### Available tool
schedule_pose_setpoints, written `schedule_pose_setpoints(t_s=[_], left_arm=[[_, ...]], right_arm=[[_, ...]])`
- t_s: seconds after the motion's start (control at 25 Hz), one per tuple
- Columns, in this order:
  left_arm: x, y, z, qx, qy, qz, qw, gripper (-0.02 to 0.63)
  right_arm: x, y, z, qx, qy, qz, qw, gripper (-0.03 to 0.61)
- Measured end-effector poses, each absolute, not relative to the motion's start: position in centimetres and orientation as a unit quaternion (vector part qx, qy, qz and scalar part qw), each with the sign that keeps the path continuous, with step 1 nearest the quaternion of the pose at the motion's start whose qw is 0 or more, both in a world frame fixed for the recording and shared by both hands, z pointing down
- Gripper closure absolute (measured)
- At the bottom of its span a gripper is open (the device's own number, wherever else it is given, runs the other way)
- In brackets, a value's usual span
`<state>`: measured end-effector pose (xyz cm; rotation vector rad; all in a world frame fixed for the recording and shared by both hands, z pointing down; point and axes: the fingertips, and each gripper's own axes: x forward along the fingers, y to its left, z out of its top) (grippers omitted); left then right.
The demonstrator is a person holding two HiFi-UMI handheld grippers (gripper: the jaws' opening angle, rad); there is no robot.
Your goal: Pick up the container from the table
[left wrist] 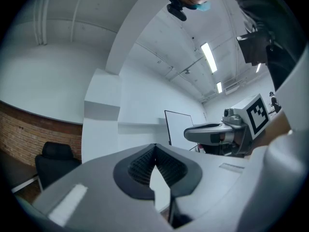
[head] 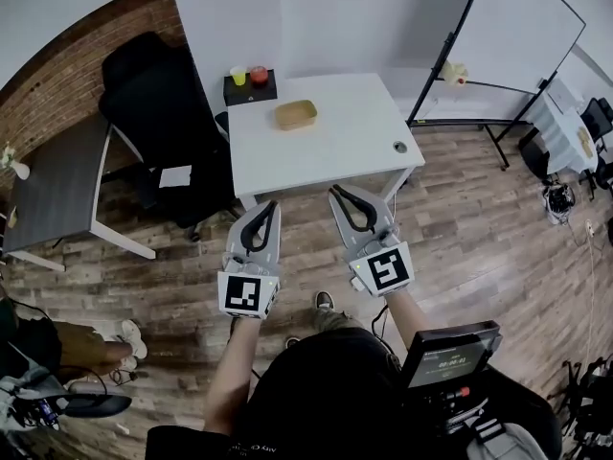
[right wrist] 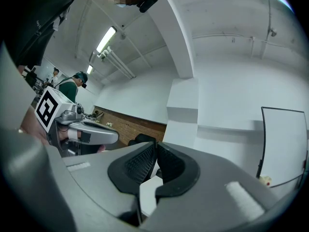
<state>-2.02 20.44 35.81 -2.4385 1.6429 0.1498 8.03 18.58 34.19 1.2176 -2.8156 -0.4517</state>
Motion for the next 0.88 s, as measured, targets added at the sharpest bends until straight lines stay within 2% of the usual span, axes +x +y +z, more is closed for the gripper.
schedule_pose_setpoints(t_s=[0.44,0.88], left_arm=[[0.7,11.6,35.9,-0.810,0.579,0.021,0.088,0.617],[-4.1,3.3,37.6,-0.812,0.577,0.044,0.075,0.617]], right_arm=[[10.5,7.9,34.7,0.357,-0.925,-0.133,0.019,0.537],[6.4,-0.2,36.6,0.351,-0.925,-0.139,0.045,0.521]])
